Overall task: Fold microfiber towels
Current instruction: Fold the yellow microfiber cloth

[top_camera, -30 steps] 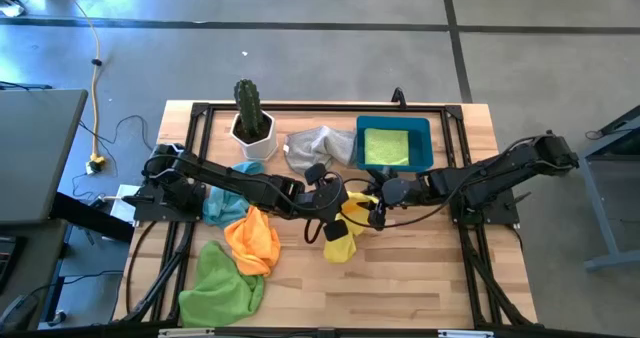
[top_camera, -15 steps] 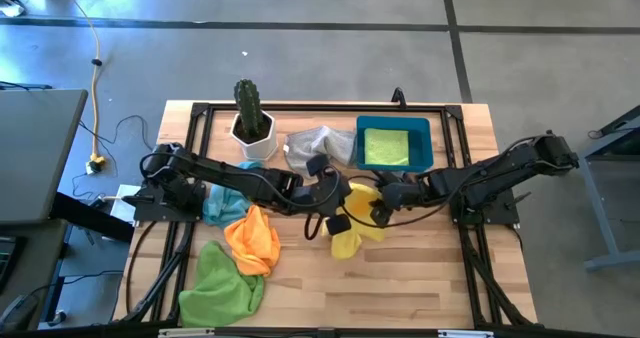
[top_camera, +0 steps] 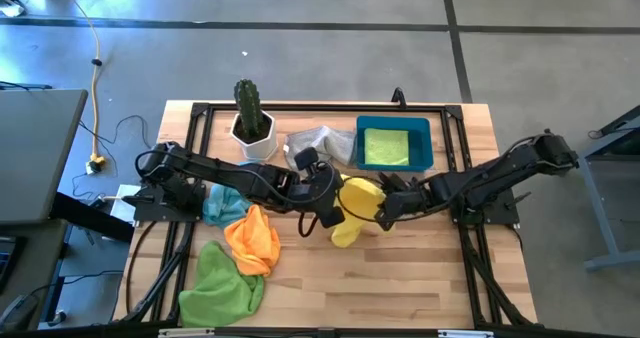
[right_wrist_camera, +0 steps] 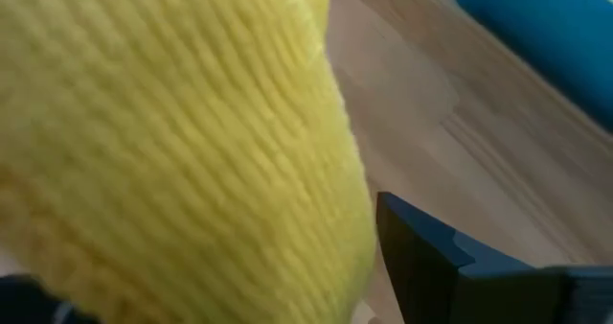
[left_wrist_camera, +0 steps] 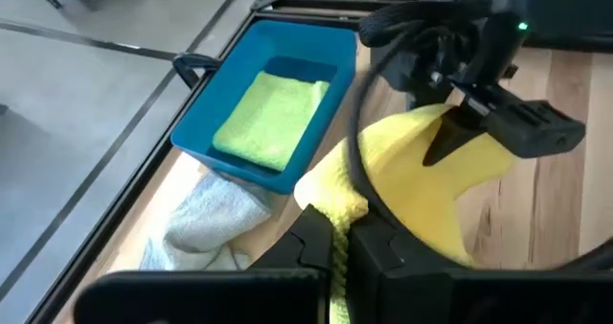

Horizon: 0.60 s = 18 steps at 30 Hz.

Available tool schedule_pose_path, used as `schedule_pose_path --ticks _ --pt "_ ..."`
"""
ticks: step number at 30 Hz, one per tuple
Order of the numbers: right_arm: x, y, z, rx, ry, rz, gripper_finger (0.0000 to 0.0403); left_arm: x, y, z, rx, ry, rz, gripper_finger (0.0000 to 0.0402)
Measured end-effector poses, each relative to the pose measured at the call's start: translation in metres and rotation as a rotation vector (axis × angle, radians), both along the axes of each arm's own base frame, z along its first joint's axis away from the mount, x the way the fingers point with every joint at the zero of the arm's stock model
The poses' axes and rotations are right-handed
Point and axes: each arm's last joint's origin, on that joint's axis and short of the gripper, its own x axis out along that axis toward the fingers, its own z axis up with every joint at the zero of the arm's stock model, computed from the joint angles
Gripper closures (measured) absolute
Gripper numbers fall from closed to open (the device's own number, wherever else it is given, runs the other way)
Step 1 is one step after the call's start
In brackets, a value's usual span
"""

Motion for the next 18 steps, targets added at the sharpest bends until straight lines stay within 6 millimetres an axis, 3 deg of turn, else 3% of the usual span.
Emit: schedule_pose_path --ticks 18 --pt "-0.019 0.019 -0.005 0.052 0.063 -0.163 0.0269 -0.004 0.007 0.001 0.039 0.017 0.054 0.0401"
